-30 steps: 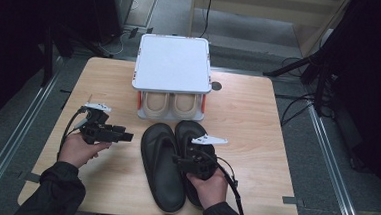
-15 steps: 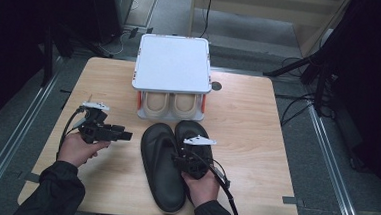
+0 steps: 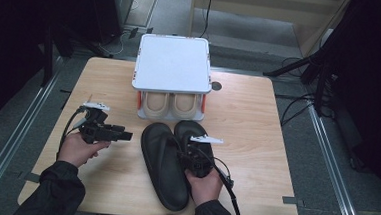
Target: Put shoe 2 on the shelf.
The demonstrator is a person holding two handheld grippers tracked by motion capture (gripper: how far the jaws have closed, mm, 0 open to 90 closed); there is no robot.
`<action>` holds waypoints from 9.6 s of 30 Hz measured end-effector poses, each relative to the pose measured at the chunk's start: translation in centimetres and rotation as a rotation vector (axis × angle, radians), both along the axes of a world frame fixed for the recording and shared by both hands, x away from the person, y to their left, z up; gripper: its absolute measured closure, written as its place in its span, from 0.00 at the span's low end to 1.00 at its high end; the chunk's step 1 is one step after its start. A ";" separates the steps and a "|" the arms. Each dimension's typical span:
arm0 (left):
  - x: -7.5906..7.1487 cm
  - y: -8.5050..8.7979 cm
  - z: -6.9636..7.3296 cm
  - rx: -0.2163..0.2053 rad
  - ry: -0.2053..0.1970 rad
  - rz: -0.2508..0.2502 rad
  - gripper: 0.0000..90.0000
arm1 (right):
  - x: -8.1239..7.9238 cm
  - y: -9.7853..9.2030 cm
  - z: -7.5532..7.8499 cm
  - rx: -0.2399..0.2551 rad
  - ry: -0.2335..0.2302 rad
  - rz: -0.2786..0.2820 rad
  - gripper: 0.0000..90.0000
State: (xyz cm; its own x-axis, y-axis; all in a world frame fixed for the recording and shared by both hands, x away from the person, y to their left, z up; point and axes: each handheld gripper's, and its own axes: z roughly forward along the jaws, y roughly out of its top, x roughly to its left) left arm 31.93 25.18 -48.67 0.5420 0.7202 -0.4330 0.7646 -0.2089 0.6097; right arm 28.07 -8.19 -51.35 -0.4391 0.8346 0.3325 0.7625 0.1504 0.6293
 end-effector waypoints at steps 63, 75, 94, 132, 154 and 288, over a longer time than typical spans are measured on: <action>-4.7 4.8 -0.7 0.005 0.012 0.171 0.48 | 6.7 2.6 12.6 0.054 0.039 0.880 0.83; -4.7 4.9 -0.7 0.003 0.016 0.172 0.47 | 8.5 3.9 17.0 0.077 0.019 0.893 0.83; -4.6 4.6 -0.8 0.012 0.020 0.154 0.46 | 14.7 4.3 19.7 -0.005 -0.012 0.666 0.83; -4.3 4.1 -0.8 -0.001 0.020 0.118 0.47 | 25.2 8.8 18.1 -0.046 -0.006 -0.211 0.83; -4.1 3.8 -1.0 0.006 0.025 0.104 0.46 | 26.2 9.4 17.6 -0.028 -0.042 -0.343 0.83; -1.1 0.1 -0.7 0.017 0.005 -0.023 0.44 | 6.0 -5.4 4.3 0.074 -0.149 0.470 0.58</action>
State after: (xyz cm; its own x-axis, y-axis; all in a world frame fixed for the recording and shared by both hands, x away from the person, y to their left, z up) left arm 30.82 25.32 -49.33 0.5564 0.7148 -0.4236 0.7627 -0.2371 0.6018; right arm 34.03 -13.56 -47.08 -0.8094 0.5115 0.2886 0.5241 0.4073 0.7479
